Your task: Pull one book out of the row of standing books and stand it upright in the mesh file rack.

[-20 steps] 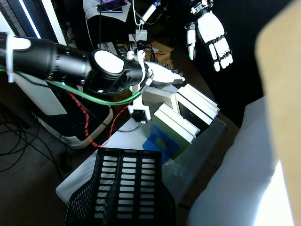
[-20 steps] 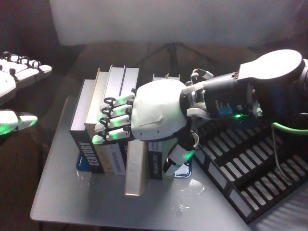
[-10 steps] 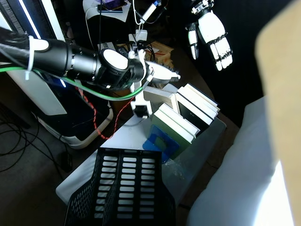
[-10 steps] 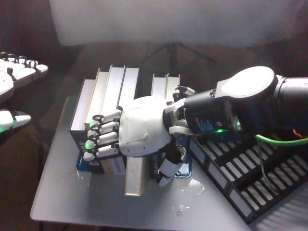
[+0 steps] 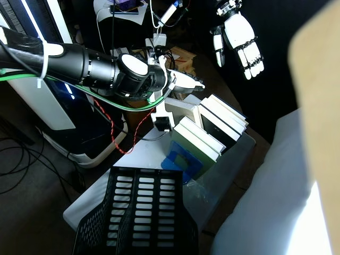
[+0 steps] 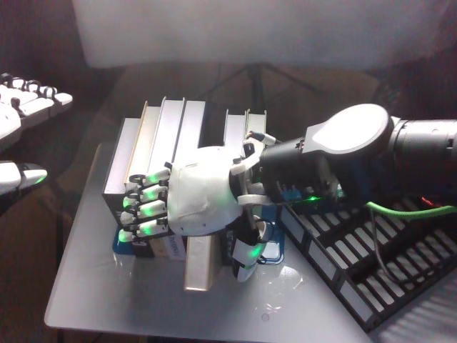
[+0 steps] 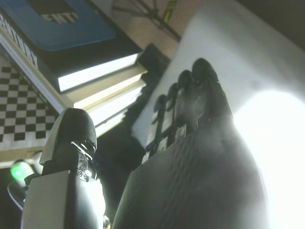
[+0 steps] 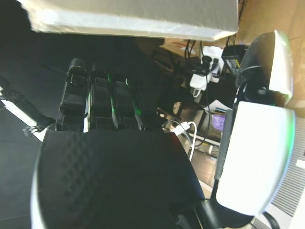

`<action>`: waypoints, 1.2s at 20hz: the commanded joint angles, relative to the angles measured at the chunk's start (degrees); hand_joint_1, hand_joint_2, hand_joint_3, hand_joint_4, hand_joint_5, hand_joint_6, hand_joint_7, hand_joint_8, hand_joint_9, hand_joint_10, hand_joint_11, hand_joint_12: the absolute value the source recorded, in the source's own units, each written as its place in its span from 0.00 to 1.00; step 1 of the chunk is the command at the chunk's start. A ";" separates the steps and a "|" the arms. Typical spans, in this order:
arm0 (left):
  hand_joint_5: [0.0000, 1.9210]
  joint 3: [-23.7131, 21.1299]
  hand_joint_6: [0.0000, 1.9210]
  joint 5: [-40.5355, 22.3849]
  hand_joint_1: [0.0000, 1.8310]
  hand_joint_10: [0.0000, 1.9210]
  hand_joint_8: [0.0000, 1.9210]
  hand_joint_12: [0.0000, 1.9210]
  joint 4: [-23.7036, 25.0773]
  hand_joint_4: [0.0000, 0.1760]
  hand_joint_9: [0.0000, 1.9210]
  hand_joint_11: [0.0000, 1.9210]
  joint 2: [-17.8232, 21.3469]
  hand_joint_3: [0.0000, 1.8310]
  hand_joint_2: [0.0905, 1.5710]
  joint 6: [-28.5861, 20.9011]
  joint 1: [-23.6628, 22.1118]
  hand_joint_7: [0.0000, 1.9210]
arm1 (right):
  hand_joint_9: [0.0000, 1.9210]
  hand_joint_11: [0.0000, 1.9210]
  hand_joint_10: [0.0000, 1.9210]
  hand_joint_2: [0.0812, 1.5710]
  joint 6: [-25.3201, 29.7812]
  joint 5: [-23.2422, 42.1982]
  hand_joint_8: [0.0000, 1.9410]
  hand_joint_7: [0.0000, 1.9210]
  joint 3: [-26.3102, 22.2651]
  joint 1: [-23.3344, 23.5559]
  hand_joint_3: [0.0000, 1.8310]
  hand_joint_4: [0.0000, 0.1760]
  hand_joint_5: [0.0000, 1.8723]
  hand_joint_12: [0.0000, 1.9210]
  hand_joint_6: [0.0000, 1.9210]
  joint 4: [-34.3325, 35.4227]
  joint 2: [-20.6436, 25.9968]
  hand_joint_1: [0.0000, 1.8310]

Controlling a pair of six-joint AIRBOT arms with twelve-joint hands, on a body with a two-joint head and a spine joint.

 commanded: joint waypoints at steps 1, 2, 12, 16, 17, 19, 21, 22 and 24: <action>0.02 0.53 0.00 -6.36 0.39 0.00 0.00 0.00 -0.99 0.13 0.00 0.00 0.55 0.00 0.82 0.23 -0.32 0.00 | 0.03 0.02 0.01 0.40 0.04 -0.48 0.01 0.03 0.32 -0.26 0.00 0.00 0.03 0.01 0.01 0.85 -0.08 0.47; 0.02 0.53 0.00 -6.41 0.39 0.00 0.00 0.00 -0.99 0.20 0.00 0.00 0.55 0.00 0.82 0.21 -0.32 0.00 | 0.07 0.00 0.02 0.42 0.04 -0.82 0.00 0.08 0.57 -0.52 0.00 0.00 0.08 0.20 0.00 0.40 -0.47 0.48; 0.02 0.90 0.00 -6.61 0.35 0.00 0.00 0.00 -0.42 0.29 0.00 0.00 0.17 0.00 0.83 -0.54 -0.89 0.00 | 0.22 0.00 0.28 0.69 9.12 -5.41 0.03 0.35 4.18 -2.50 0.00 0.00 0.36 0.79 0.14 -15.38 -3.81 0.63; 0.02 1.21 0.00 -6.65 0.35 0.00 0.00 0.00 0.25 0.33 0.00 0.00 -0.04 0.00 0.83 -1.25 -1.08 0.00 | 0.67 0.62 0.96 0.73 17.78 -7.04 0.91 0.68 7.10 -3.93 0.01 0.00 0.48 1.00 0.63 -27.19 -6.01 0.61; 0.01 1.27 0.00 -6.76 0.33 0.00 0.00 0.00 0.39 0.37 0.00 0.00 -0.10 0.00 0.84 -1.38 -1.22 0.00 | 0.56 0.58 0.99 0.74 18.69 -7.14 0.91 0.58 7.27 -4.02 0.02 0.00 0.44 1.00 0.68 -28.23 -6.01 0.60; 0.01 1.30 0.00 -7.02 0.33 0.00 0.00 0.00 0.40 0.37 0.00 0.00 -0.13 0.00 0.84 -1.64 -1.22 0.00 | 0.65 0.64 1.00 0.43 18.97 -7.25 0.98 0.64 7.52 -4.03 0.60 0.00 0.47 1.00 0.85 -28.50 -6.00 0.58; 0.02 1.30 0.00 -7.11 0.33 0.00 0.00 0.00 0.44 0.30 0.00 0.00 -0.20 0.00 0.84 -1.73 -1.12 0.00 | 0.75 0.76 1.00 0.43 19.09 -7.25 1.00 0.72 7.74 -3.92 0.70 0.00 0.50 1.00 0.98 -28.47 -5.99 0.57; 0.02 1.30 0.00 -7.15 0.33 0.00 0.00 0.00 0.45 0.30 0.00 0.00 -0.24 0.00 0.84 -1.74 -1.10 0.00 | 0.76 0.75 1.00 0.48 19.09 -7.24 1.00 0.73 7.77 -3.91 0.57 0.14 0.65 1.00 1.00 -28.22 -5.95 0.68; 0.02 1.28 0.00 -7.31 0.32 0.00 0.00 0.00 0.45 0.30 0.00 0.00 -0.25 0.00 0.84 -1.80 -0.98 0.00 | 0.77 0.77 1.00 0.29 19.09 -7.17 1.00 0.64 7.77 -3.90 0.89 0.00 0.62 1.00 0.94 -27.86 -5.93 0.69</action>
